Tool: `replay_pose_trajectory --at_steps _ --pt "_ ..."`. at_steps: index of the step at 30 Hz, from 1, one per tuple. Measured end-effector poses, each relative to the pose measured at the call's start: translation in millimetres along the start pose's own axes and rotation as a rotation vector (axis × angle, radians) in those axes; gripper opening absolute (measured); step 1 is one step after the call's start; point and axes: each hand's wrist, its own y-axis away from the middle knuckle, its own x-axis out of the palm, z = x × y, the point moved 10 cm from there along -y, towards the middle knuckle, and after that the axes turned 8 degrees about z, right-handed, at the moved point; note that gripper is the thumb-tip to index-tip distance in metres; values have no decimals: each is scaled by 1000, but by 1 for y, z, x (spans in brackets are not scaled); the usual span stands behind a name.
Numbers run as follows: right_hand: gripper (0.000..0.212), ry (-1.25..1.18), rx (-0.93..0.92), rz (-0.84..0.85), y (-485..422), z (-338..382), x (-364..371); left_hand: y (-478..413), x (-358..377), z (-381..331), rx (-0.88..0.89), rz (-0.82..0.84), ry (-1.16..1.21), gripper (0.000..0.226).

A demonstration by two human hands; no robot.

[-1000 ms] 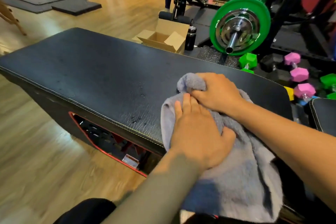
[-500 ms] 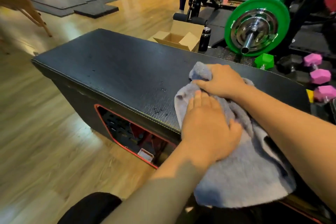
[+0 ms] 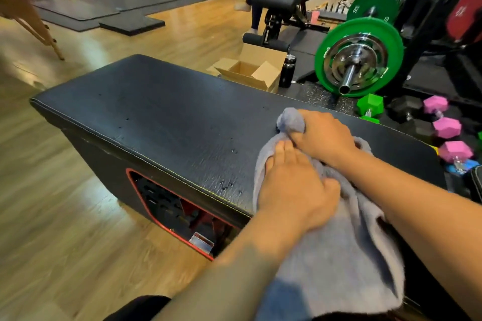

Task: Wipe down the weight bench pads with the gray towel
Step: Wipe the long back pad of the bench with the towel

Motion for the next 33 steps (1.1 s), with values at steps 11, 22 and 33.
replay_pose_trajectory --at_steps 11,22,33 --pt "21 -42 6 122 26 21 7 45 -8 -17 83 -101 -88 74" --pt "24 37 -14 -21 18 13 4 20 7 -7 70 -25 -29 93" --pt "30 -25 -43 111 -60 3 9 -47 4 6 -10 30 -157 83"
